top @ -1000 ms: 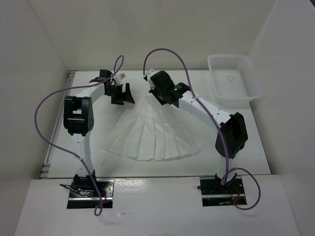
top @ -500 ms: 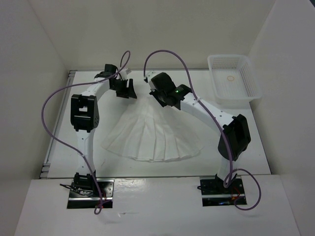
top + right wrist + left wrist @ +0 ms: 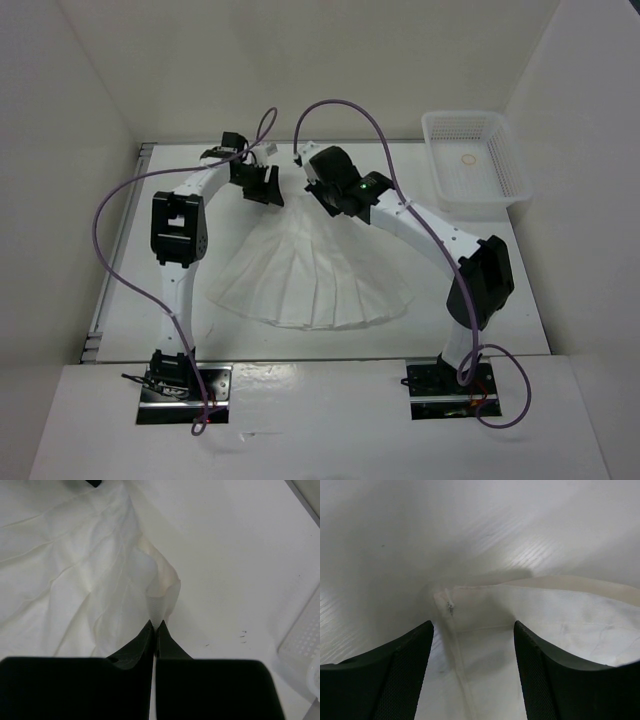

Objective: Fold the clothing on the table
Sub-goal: Flatten the skirt out

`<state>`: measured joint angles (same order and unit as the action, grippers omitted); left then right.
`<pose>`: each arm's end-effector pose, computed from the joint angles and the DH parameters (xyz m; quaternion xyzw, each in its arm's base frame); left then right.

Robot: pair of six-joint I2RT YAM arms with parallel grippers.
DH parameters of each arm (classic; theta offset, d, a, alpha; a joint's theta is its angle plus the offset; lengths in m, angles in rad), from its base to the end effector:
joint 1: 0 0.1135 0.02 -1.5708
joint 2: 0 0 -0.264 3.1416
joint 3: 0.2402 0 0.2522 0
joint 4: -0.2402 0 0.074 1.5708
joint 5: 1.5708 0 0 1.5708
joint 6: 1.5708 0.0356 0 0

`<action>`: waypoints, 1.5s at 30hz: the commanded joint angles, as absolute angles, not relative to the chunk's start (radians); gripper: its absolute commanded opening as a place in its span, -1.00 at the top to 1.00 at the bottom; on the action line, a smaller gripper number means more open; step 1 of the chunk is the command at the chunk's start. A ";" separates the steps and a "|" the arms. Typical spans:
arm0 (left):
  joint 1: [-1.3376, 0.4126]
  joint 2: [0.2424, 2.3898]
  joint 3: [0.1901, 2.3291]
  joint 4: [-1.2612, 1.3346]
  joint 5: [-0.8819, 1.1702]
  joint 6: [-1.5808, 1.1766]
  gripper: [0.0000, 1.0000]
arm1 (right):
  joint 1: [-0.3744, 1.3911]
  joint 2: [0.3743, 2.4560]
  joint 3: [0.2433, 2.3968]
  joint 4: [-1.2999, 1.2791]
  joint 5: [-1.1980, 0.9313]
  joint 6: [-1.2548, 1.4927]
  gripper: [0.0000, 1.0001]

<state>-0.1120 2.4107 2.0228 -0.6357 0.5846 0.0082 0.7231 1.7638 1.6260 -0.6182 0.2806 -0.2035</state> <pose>0.5145 -0.0776 0.1641 0.1331 0.9156 -0.2905 0.2440 0.3066 0.2575 0.3241 -0.3567 0.8381 -0.0233 0.4121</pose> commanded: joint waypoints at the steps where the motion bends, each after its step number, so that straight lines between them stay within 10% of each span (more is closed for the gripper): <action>1: -0.123 2.453 2.043 -0.676 0.659 0.078 -0.45 | 0.735 1.700 1.612 -0.575 0.287 -0.201 1.00; 8: -0.141 2.471 2.034 -0.686 0.670 0.100 -0.16 | 0.735 1.690 1.612 -0.566 0.287 -0.192 1.00; 15: -0.141 2.467 2.013 -0.644 0.670 0.091 1.00 | 0.735 1.690 1.592 -0.566 0.278 -0.192 1.00; 45: -0.132 1.146 1.424 -0.594 0.627 0.080 1.00 | 0.607 1.169 1.425 -0.673 0.180 -0.244 1.00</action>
